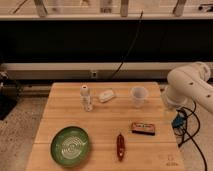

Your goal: Knock the bottle over

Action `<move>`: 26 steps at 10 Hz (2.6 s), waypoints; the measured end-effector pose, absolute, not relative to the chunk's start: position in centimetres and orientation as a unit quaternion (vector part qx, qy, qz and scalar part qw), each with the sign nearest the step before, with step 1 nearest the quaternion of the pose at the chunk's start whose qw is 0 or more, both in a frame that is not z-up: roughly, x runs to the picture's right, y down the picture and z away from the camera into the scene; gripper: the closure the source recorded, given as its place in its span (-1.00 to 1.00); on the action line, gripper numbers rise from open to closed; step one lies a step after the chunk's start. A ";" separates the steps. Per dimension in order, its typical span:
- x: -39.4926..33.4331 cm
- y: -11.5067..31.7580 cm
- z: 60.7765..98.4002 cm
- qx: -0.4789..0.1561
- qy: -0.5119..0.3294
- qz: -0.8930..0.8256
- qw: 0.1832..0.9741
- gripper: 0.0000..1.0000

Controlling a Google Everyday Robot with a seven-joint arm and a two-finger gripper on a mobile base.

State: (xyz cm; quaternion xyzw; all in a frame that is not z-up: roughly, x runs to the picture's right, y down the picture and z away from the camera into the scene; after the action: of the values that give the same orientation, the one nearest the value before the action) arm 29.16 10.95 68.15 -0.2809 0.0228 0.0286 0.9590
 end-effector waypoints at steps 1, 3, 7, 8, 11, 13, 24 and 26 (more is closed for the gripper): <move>29.2 11.0 68.1 -0.281 0.023 0.029 0.959 -0.60; 29.2 11.0 68.1 -0.281 0.023 0.029 0.959 -0.60; 29.2 11.0 68.1 -0.281 0.023 0.029 0.959 -0.60; 29.2 11.0 68.1 -0.281 0.023 0.029 0.959 -0.60; 29.2 11.0 68.1 -0.281 0.023 0.029 0.959 -0.60; 29.2 11.0 68.1 -0.281 0.023 0.029 0.959 -0.60; 22.0 6.9 70.6 -0.254 0.019 -0.046 0.966 -0.60; 18.9 6.3 71.1 -0.251 0.011 -0.064 0.966 -0.60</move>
State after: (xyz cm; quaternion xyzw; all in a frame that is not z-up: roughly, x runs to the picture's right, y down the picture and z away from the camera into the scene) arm 18.93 6.27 71.13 -0.2507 0.0110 -0.0644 0.9658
